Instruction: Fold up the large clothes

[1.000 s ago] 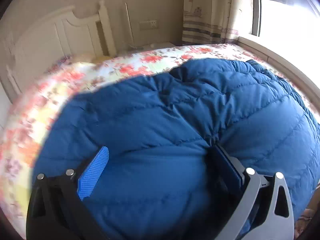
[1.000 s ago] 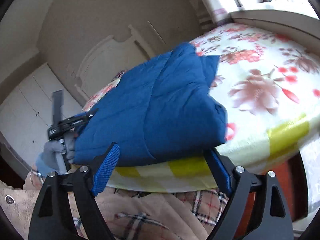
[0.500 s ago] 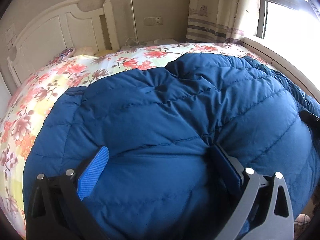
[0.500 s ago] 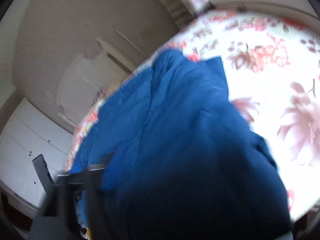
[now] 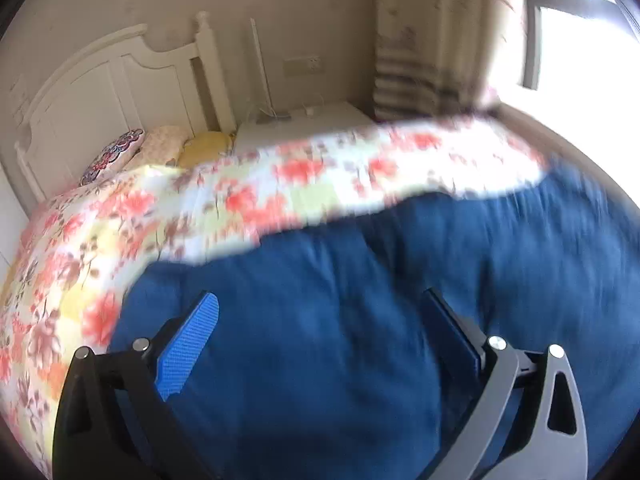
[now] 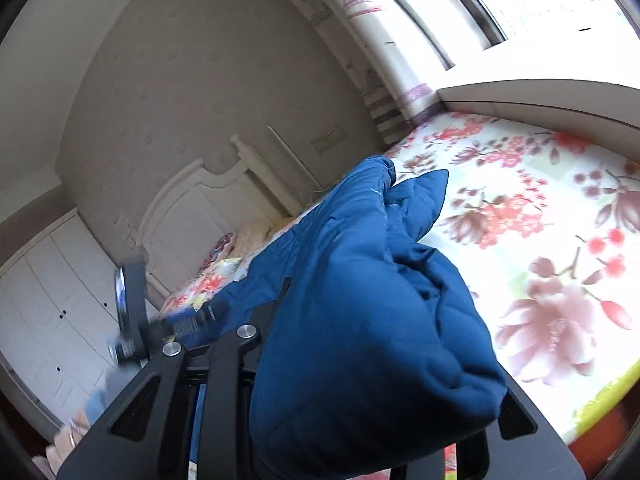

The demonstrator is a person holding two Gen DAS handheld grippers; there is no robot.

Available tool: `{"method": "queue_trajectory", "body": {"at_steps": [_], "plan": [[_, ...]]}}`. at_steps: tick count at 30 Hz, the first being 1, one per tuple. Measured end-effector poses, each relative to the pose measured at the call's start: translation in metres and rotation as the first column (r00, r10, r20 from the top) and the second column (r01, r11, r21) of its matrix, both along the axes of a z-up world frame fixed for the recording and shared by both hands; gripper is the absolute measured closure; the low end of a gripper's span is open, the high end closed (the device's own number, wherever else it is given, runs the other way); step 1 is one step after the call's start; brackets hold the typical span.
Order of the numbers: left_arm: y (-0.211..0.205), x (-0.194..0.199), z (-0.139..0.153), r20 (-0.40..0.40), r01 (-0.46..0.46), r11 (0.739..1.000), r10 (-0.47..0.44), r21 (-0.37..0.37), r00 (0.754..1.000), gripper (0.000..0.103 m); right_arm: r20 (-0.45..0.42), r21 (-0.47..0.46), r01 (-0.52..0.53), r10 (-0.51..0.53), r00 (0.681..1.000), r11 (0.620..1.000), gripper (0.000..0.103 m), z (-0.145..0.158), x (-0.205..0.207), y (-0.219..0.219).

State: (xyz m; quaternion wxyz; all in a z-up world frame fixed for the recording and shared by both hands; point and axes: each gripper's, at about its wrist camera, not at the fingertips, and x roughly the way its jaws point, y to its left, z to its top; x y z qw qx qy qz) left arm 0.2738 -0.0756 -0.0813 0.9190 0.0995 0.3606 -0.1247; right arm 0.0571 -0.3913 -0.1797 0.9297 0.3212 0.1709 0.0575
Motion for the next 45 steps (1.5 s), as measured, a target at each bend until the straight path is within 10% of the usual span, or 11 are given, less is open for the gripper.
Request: {"method": "queue_trajectory", "body": {"at_steps": [6, 8, 12, 20, 23, 28, 33, 34, 36, 40, 45], "plan": [[-0.039, 0.062, -0.038, -0.213, -0.006, 0.973, 0.056, 0.23, 0.975, 0.003, 0.0, -0.034, -0.004, 0.004, 1.0, 0.999, 0.072, 0.005, -0.009, 0.0], [-0.027, 0.046, -0.034, -0.183, -0.011, 0.985, 0.044, 0.174, 0.982, 0.01, 0.017, -0.08, -0.015, 0.016, 1.0, 0.997, 0.072, 0.015, -0.008, 0.007], [0.014, -0.04, -0.002, -0.064, 0.013, 1.0, -0.014, -0.016, 0.998, 0.014, 0.033, -0.152, -0.022, 0.027, 0.999, 0.988, 0.071, 0.029, -0.005, 0.02], [0.051, -0.205, -0.045, -0.006, 0.265, 0.962, -0.266, 0.064, 0.964, 0.01, 0.123, -0.396, -0.059, 0.116, 0.986, 0.916, 0.071, 0.083, -0.004, 0.091], [0.122, -0.209, -0.024, -0.002, 0.193, 0.972, -0.195, -0.134, 0.981, 0.01, 0.166, -0.575, -0.083, 0.216, 0.962, 0.814, 0.071, 0.113, -0.001, 0.155], [0.263, -0.202, 0.021, 0.094, -0.179, 0.95, 0.209, -0.258, 0.973, 0.01, 0.095, -0.843, -0.164, 0.441, 0.892, 0.513, 0.071, 0.122, 0.02, 0.296], [0.339, -0.217, 0.041, 0.123, -0.359, 0.88, 0.412, -0.311, 0.903, 0.009, -0.263, -0.951, -0.31, 0.526, 0.809, 0.002, 0.058, 0.023, 0.047, 0.441], [0.341, -0.219, 0.041, 0.122, -0.359, 0.881, 0.411, -0.308, 0.904, 0.009, -0.303, -0.952, -0.275, 0.497, 0.813, -0.131, 0.056, -0.01, 0.045, 0.461], [0.339, -0.216, 0.039, 0.115, -0.329, 0.894, 0.377, -0.304, 0.919, 0.009, -0.27, -0.951, -0.161, 0.454, 0.849, -0.265, 0.051, -0.038, 0.035, 0.475], [0.297, -0.2, 0.055, 0.148, -0.196, 0.946, 0.24, -0.258, 0.959, 0.009, -0.289, -0.955, -0.222, 0.45, 0.845, -0.196, 0.044, -0.028, 0.042, 0.468], [0.218, -0.143, 0.091, 0.182, 0.026, 0.989, 0.001, -0.147, 0.983, 0.004, -0.267, -0.96, -0.184, 0.483, 0.834, -0.213, 0.029, -0.018, 0.022, 0.466]]}}
